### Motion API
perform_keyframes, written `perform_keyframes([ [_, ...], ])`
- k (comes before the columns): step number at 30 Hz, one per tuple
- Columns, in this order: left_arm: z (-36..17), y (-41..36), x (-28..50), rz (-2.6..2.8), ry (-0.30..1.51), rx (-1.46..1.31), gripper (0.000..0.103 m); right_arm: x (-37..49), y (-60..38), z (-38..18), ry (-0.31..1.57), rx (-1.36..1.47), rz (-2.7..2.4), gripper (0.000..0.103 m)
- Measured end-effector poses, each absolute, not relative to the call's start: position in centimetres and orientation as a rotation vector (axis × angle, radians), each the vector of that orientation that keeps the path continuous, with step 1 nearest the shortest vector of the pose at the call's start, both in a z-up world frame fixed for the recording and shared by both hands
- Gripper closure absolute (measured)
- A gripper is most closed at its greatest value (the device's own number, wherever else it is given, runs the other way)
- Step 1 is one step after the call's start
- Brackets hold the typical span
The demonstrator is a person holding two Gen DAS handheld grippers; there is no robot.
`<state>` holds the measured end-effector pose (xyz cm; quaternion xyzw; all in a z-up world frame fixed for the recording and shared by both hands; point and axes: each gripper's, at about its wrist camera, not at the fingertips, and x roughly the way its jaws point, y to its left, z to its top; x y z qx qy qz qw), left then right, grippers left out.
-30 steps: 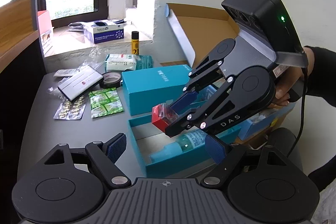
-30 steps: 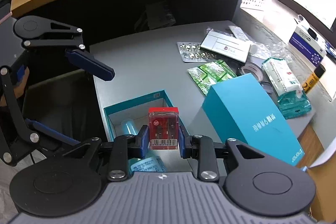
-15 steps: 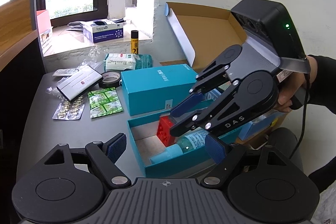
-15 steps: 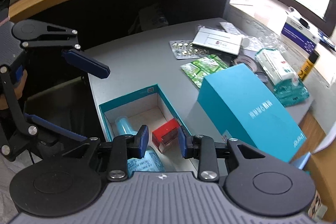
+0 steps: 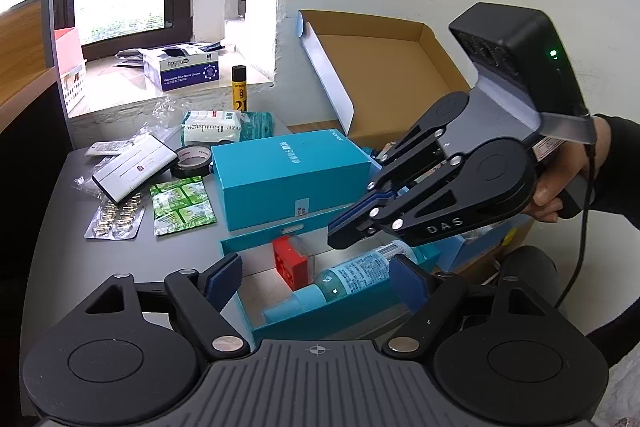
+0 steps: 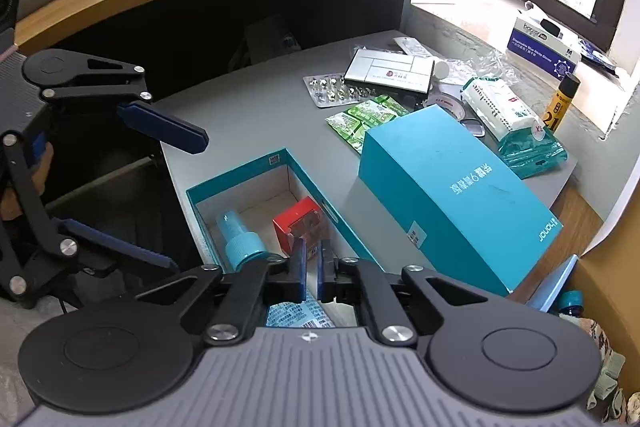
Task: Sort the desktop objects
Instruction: 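Lower the red box into the teal box and open the right tool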
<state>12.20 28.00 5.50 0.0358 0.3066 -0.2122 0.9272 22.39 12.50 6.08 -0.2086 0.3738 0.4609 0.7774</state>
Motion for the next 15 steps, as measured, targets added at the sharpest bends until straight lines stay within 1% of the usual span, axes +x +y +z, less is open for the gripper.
perform_keyframes([
  [15, 5.3, 30.1, 12.3, -0.415, 0.629, 0.037, 0.024, 23.0, 16.8, 5.6, 0.816, -0.462, 1.042, 0.097],
])
